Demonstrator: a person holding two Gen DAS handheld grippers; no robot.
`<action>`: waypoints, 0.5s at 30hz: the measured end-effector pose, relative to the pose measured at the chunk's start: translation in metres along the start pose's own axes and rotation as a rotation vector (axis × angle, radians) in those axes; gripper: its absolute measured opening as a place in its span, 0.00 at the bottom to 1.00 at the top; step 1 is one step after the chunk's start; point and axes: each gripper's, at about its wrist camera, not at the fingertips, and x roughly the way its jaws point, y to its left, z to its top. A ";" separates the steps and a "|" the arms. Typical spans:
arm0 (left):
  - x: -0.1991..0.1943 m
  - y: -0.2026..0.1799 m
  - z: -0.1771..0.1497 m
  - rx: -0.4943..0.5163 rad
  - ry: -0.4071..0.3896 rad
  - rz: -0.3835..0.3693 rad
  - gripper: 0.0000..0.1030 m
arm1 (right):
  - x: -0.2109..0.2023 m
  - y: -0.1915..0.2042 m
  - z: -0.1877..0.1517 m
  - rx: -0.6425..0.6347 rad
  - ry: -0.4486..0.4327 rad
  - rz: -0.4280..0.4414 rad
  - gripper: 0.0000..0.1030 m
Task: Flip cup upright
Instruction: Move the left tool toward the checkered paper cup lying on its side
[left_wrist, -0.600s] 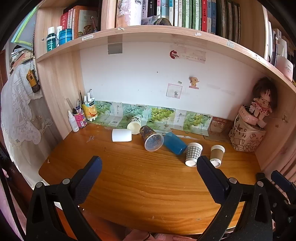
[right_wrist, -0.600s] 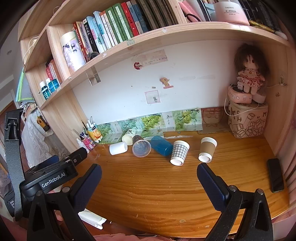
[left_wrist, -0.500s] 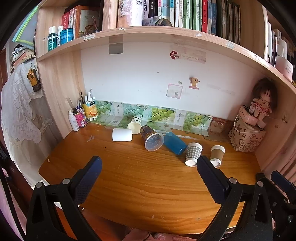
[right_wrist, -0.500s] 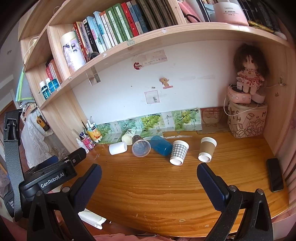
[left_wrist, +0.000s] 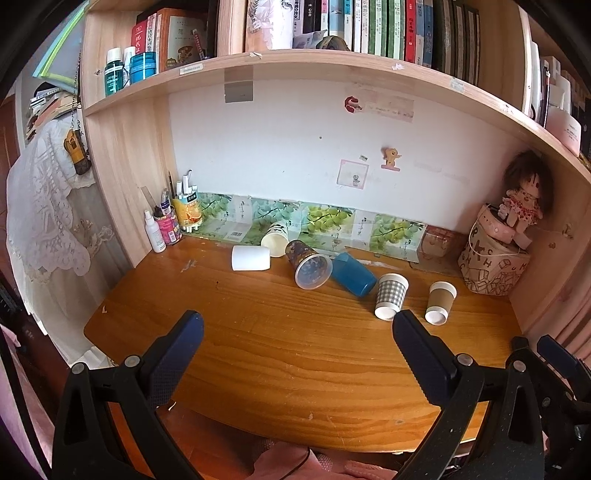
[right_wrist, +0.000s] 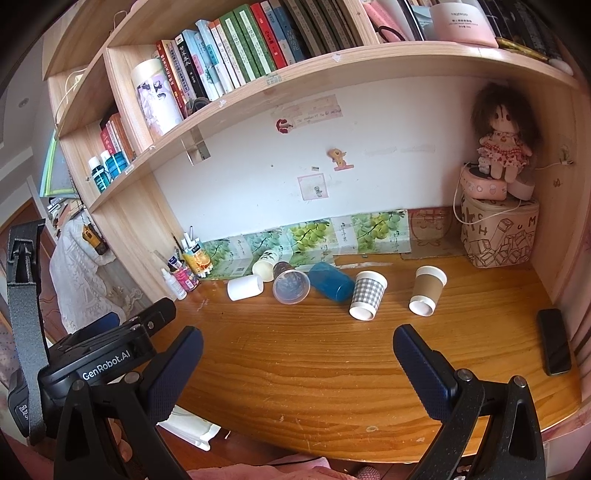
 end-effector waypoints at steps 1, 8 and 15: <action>-0.002 0.000 -0.001 0.001 -0.002 0.005 0.99 | -0.001 0.000 0.000 0.000 -0.003 0.004 1.00; -0.009 0.008 -0.001 -0.021 -0.018 0.033 0.99 | 0.001 -0.002 0.001 0.020 -0.002 0.032 1.00; -0.002 0.011 0.001 -0.053 0.000 0.035 0.99 | 0.012 -0.006 0.004 0.037 0.014 0.048 1.00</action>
